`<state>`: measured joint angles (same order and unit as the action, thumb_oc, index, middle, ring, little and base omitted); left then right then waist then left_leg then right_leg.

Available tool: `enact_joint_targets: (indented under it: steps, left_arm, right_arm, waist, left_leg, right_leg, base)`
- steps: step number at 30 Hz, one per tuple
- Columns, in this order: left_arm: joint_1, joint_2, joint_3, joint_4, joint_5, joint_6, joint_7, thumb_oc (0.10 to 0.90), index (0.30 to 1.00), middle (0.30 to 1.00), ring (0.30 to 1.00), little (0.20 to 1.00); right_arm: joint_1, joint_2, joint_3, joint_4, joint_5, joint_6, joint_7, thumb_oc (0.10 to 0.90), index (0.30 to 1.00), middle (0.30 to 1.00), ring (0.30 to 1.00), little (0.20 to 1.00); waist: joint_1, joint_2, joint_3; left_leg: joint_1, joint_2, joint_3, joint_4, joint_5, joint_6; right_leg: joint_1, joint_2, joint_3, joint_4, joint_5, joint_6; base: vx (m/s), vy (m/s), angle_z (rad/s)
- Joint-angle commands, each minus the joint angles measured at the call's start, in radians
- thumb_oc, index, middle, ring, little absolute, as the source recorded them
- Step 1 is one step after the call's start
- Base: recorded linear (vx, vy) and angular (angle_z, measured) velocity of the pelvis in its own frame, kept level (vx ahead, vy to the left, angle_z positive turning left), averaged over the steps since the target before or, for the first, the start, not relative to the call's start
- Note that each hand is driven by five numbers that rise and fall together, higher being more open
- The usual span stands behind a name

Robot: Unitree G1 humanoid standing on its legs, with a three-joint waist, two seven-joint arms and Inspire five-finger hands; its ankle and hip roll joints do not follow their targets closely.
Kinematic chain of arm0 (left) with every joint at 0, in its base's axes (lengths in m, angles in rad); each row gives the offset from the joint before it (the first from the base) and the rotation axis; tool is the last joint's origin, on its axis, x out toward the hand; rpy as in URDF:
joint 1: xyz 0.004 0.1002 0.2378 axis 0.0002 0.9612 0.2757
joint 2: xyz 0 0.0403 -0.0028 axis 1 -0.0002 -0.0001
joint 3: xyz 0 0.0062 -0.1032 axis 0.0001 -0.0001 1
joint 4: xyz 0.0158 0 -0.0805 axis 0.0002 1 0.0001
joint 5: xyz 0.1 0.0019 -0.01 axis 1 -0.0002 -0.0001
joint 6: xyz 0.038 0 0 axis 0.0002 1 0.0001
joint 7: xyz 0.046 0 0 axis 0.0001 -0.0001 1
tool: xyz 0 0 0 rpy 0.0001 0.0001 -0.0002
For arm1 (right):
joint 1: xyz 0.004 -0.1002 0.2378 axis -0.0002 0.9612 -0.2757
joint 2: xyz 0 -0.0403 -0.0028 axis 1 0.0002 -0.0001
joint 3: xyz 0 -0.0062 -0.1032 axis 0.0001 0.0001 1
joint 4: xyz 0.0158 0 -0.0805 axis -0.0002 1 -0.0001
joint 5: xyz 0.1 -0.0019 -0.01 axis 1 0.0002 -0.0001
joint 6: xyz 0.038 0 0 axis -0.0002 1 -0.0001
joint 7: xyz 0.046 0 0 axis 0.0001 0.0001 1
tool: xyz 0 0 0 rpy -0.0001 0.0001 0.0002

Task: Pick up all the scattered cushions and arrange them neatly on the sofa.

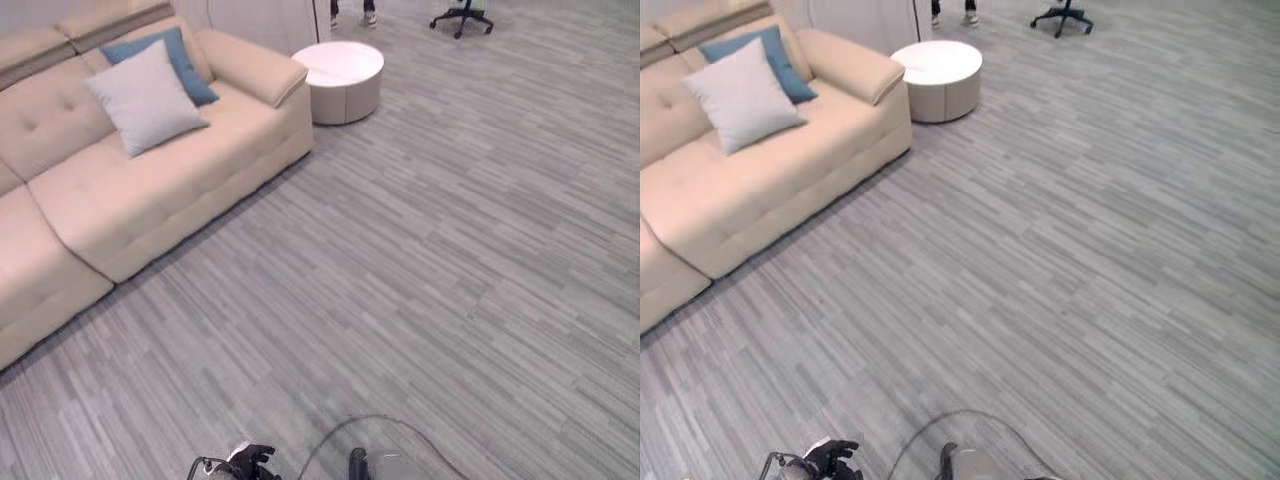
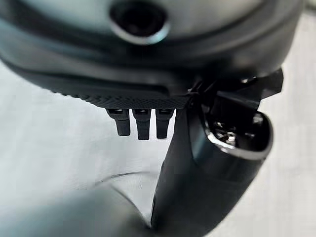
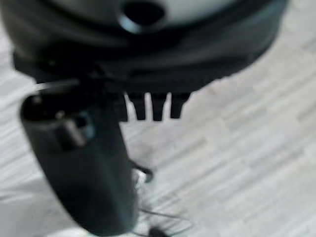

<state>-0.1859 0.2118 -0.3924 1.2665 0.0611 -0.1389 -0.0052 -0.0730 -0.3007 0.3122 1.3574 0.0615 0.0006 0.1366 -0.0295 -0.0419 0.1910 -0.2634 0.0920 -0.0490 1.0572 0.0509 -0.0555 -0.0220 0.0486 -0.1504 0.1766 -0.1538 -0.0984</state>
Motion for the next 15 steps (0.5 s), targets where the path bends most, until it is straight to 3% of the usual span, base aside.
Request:
enact_joint_targets:
  steps: [1,2,3,5,7,8,9,10,13,14,15]
  left_arm:
    - [-0.011,-0.009,-0.062,0.049,-0.009,0.014,0.008,0.800,0.900,0.900,0.900,0.900]
    - [-0.009,-0.010,-0.063,0.035,-0.012,0.010,0.016,0.800,0.900,0.900,0.900,0.900]
    - [-0.004,-0.010,-0.060,0.021,-0.013,0.004,0.033,0.800,0.900,0.900,0.900,0.900]
    - [0.000,-0.011,-0.056,0.035,-0.012,0.005,0.038,0.800,0.900,0.900,0.900,0.900]
    - [0.000,-0.011,-0.056,0.035,-0.012,0.005,0.038,0.800,0.900,0.900,0.900,0.900]
    - [0.010,-0.015,-0.057,0.057,-0.007,0.008,0.029,0.800,0.900,0.900,0.900,0.900]
    - [0.019,-0.012,-0.049,0.067,-0.005,0.011,0.028,0.800,0.900,0.900,0.900,0.900]
    - [0.030,-0.010,-0.042,0.078,-0.004,0.013,0.025,0.800,0.900,0.900,0.900,0.900]
    - [0.060,-0.006,0.000,0.103,-0.012,0.020,0.019,0.800,0.900,0.900,0.900,0.900]
    - [0.086,0.012,0.049,0.129,-0.026,0.031,0.018,0.800,0.900,0.900,0.900,0.900]
    - [0.086,0.012,0.049,0.129,-0.026,0.031,0.018,0.800,0.900,0.900,0.900,0.900]
  right_arm:
    - [-0.016,-0.062,0.032,-0.015,0.016,-0.024,-0.026,0.800,0.900,0.900,0.900,0.900]
    - [-0.020,-0.066,0.029,-0.021,0.026,-0.026,-0.031,0.800,0.900,0.900,0.900,0.900]
    - [-0.038,-0.069,0.034,-0.035,0.048,-0.039,-0.041,0.800,0.900,0.900,0.900,0.900]
    - [-0.056,-0.067,0.041,-0.044,0.056,-0.052,-0.048,0.800,0.900,0.900,0.900,0.900]
    - [-0.057,-0.067,0.041,-0.043,0.056,-0.052,-0.048,0.800,0.900,0.900,0.900,0.900]
    - [-0.072,-0.061,0.051,-0.056,0.044,-0.063,-0.050,0.800,0.900,0.900,0.900,0.900]
    - [-0.074,-0.058,0.056,-0.056,0.034,-0.063,-0.053,0.800,0.900,0.900,0.900,0.900]
    - [-0.080,-0.049,0.066,-0.058,0.018,-0.063,-0.056,0.800,0.900,0.900,0.900,0.900]
    - [-0.084,-0.022,0.102,-0.060,-0.035,-0.058,-0.049,0.800,0.900,0.900,0.900,0.900]
    - [-0.069,0.003,0.100,-0.058,-0.040,-0.051,-0.036,0.800,0.900,0.900,0.900,0.900]
    - [-0.069,0.004,0.100,-0.058,-0.040,-0.051,-0.036,0.800,0.900,0.900,0.900,0.900]
  waist:
    - [0.033,0.008,0.034]
    - [0.050,0.001,0.033]
    - [0.088,0.012,0.025]
    - [0.116,0.022,0.008]
    - [0.116,0.018,0.007]
    - [0.151,0.044,-0.008]
    - [0.158,0.036,-0.008]
    - [0.168,0.034,-0.009]
    - [0.203,0.024,-0.028]
    - [0.237,0.002,-0.051]
    - [0.237,0.001,-0.051]
  left_leg:
    - [0.109,0.012,0.057,-0.217,-0.026,0.013]
    - [0.064,-0.001,0.086,-0.244,-0.040,0.009]
    - [-0.002,-0.036,0.146,-0.444,-0.046,0.011]
    - [0.005,-0.074,0.176,-0.739,-0.036,0.026]
    - [0.011,-0.078,0.178,-0.753,-0.027,0.026]
    - [-0.032,-0.071,0.206,-1.042,0.065,-0.002]
    - [-0.028,-0.087,0.225,-1.124,0.076,-0.002]
    - [-0.057,-0.089,0.249,-1.144,0.072,-0.003]
    - [-0.042,-0.112,0.209,-1.141,0.098,0.013]
    - [-0.023,-0.125,0.178,-1.091,0.135,0.040]
    - [-0.023,-0.125,0.178,-1.091,0.135,0.040]
  right_leg:
    - [0.038,-0.090,0.023,-0.193,0.129,0.108]
    - [0.071,-0.088,0.012,-0.209,0.115,0.112]
    - [0.140,-0.061,0.010,-0.240,0.078,0.125]
    - [0.179,-0.036,0.017,-0.255,0.042,0.140]
    - [0.178,-0.040,0.017,-0.255,0.043,0.140]
    - [0.245,0.002,0.022,-0.261,-0.008,0.141]
    - [0.267,0.002,0.019,-0.259,-0.022,0.145]
    - [0.284,0.014,0.018,-0.254,-0.034,0.144]
    - [0.317,0.022,0.039,-0.228,-0.059,0.145]
    - [0.333,0.012,0.048,-0.163,-0.073,0.160]
    - [0.333,0.012,0.048,-0.163,-0.073,0.160]
  base:
    - [0.47,-0.235,-0.56]
    - [0.75,-0.201,-0.33]
    - [0.72,-0.108,-0.17]
    - [0.56,0.002,-0.02]
    - [0.33,0.020,0.04]
    - [0.64,0.026,0.05]
    - [0.82,0.033,0.05]
    - [0.55,0.024,-0.07]
    - [0.50,0.074,0.02]
    - [0.39,0.074,0.13]
    - [0.82,0.252,0.04]
